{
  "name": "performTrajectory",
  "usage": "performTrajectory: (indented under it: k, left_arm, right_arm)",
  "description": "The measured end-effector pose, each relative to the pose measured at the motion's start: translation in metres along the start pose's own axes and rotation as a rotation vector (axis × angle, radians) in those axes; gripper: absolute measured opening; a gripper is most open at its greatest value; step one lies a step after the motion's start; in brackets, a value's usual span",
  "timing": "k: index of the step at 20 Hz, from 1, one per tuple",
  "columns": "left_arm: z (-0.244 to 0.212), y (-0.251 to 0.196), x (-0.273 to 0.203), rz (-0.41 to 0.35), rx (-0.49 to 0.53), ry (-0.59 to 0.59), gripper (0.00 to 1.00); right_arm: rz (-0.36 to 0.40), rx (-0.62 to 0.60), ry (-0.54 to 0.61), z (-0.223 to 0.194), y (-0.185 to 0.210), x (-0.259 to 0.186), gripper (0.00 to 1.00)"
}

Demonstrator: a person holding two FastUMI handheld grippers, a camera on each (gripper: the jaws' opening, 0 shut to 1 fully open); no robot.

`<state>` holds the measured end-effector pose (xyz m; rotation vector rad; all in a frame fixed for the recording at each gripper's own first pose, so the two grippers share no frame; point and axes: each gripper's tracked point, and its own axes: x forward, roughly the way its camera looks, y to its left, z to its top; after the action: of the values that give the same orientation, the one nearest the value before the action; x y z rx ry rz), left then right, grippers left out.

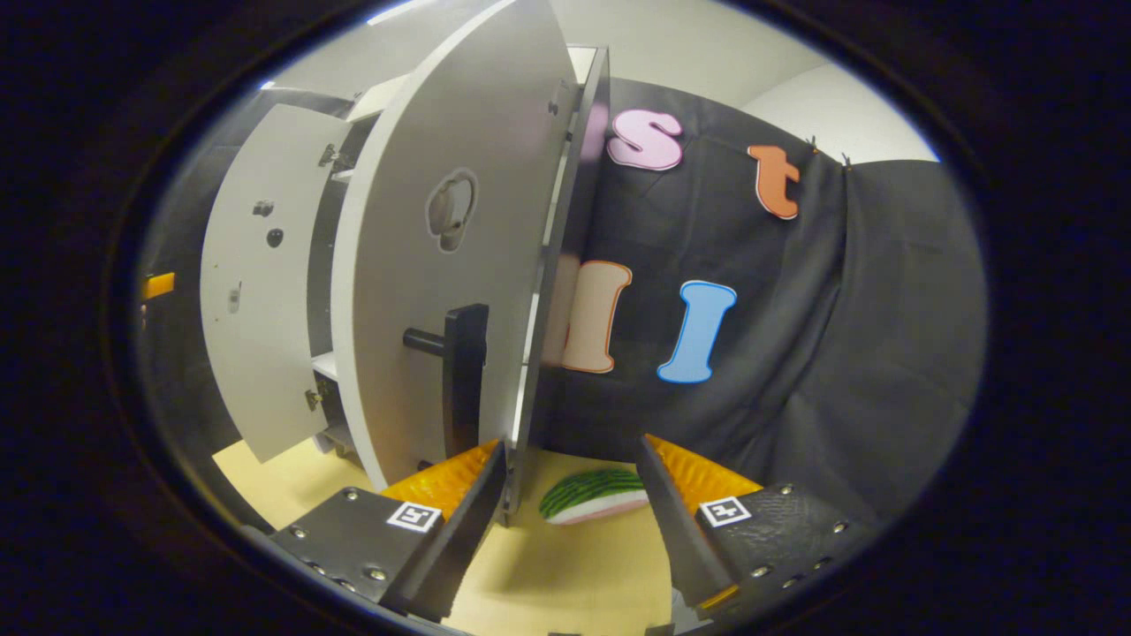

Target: Grasp the bottle in the cabinet with the left hand and place it on the coaster, then close the right door with the right hand and the left door with the left hand.

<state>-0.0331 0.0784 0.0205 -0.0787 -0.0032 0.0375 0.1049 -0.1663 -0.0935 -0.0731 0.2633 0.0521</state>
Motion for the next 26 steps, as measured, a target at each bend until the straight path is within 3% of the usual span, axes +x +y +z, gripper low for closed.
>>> performTrajectory:
  k: [2, 4, 9, 16, 19, 20, 21, 22, 26]
  left_arm:
    - [-0.001, 0.005, 0.003, 0.008, -0.012, 0.003, 0.90]
    - [-0.003, 0.001, 0.005, -0.010, -0.036, 0.011, 0.91]
    - [-0.002, -0.003, 0.009, -0.054, -0.065, 0.019, 0.88]
    - [0.008, -0.005, 0.017, -0.091, -0.060, 0.006, 0.88]
    - [0.008, -0.014, 0.016, -0.129, -0.071, 0.006, 0.87]
    - [0.007, -0.013, 0.015, -0.133, -0.067, 0.009, 0.92]
    - [0.008, -0.013, 0.016, -0.136, -0.062, 0.010, 0.87]
    - [0.007, -0.015, 0.015, -0.144, -0.059, 0.010, 0.92]
    - [0.008, -0.021, 0.011, -0.181, -0.060, 0.014, 0.92]
  right_arm:
    - [-0.013, 0.012, -0.007, 0.000, 0.001, -0.001, 0.88]
    - [-0.015, 0.029, -0.008, -0.002, 0.002, 0.000, 0.91]
    - [0.024, 0.023, -0.022, 0.002, 0.025, 0.000, 0.88]
    - [0.035, 0.147, -0.036, 0.004, 0.052, 0.014, 0.89]
    - [0.035, 0.121, -0.043, 0.009, 0.060, 0.017, 0.91]
    - [0.036, 0.116, -0.042, 0.010, 0.063, 0.018, 0.91]
    - [0.042, 0.114, -0.042, 0.010, 0.067, 0.019, 0.91]
    - [0.049, 0.117, -0.041, 0.011, 0.072, 0.020, 0.91]
    - [0.071, 0.126, -0.052, 0.016, 0.094, 0.028, 0.91]
